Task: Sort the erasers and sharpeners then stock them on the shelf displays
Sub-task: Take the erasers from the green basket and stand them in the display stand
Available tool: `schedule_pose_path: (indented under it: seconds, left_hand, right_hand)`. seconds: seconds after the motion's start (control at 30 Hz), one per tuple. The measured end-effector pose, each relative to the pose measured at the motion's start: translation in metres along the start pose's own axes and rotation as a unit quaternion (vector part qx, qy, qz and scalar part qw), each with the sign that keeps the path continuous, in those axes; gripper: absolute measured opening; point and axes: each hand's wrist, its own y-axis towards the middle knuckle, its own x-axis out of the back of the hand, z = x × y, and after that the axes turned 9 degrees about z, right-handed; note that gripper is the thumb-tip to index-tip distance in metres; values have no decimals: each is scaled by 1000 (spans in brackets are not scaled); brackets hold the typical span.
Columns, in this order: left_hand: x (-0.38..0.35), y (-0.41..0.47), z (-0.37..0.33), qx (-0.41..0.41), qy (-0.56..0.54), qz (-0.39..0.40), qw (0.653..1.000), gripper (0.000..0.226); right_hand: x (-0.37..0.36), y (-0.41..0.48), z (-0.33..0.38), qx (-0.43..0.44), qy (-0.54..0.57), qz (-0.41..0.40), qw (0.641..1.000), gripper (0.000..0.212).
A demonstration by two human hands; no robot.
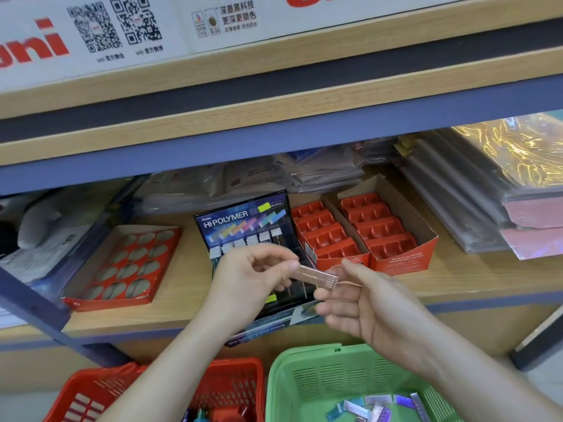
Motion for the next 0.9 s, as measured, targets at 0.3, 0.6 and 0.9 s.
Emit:
schedule_pose_path:
  seconds: [0.3, 0.6, 0.9]
  left_hand:
    - [35, 66, 14, 2, 299, -64, 952, 17]
    - [21, 94, 31, -71, 522, 36, 849, 21]
    - [11, 91, 20, -77, 539, -4, 839, 15]
  right_hand:
    - [6, 4, -30, 122, -701, 22, 702, 65]
    - [14, 12, -32, 114, -674, 44, 729, 77]
    - [30, 12, -21, 101, -627, 23, 772, 61]
